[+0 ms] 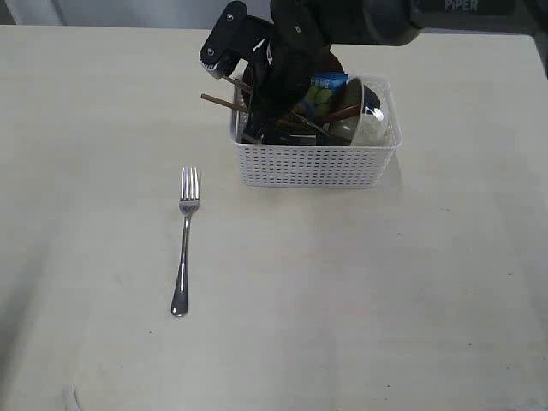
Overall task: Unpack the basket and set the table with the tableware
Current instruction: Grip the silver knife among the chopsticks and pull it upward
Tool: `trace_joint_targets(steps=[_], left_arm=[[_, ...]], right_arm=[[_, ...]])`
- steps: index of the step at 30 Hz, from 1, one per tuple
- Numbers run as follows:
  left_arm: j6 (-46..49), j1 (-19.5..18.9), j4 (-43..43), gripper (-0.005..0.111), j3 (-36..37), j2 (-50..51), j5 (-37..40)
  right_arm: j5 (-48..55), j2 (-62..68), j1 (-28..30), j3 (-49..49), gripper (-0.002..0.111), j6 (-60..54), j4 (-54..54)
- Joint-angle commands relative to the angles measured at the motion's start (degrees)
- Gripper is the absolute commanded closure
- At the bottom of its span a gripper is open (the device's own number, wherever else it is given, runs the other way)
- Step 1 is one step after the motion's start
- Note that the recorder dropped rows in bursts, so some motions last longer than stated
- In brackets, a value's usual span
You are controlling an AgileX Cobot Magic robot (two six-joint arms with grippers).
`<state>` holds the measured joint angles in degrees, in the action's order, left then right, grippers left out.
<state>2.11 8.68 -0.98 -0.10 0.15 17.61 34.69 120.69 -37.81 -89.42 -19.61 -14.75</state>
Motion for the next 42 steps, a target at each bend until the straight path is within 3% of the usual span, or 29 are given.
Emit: trace_joint_targets(steps=[1,31,34,38,42], left_arm=[[-0.2,-0.1,-0.3,0.107,0.1,-0.2,-0.5],[-0.2,-0.1,-0.3,0.107,0.1,-0.2,-0.5],[-0.2,-0.1,-0.3,0.107,0.1,-0.2,-0.5],[-0.2,-0.1,-0.3,0.107,0.1,-0.2,-0.5],[-0.2,-0.1,-0.3,0.107,0.1,-0.2,-0.5]], right_arm=[[1.7,-1.6,0.0,0.2,0.106,0.3,0.3],[1.6,-1.6,0.0,0.2,0.106,0.3,1.2],[1.6,-1.6,0.0,0.2,0.094,0.3,1.2],[1.6,-1.6,0.0,0.2,0.068,0.3,1.2],[1.6,-1.6,0.0,0.2,0.074,0.8,1.2]])
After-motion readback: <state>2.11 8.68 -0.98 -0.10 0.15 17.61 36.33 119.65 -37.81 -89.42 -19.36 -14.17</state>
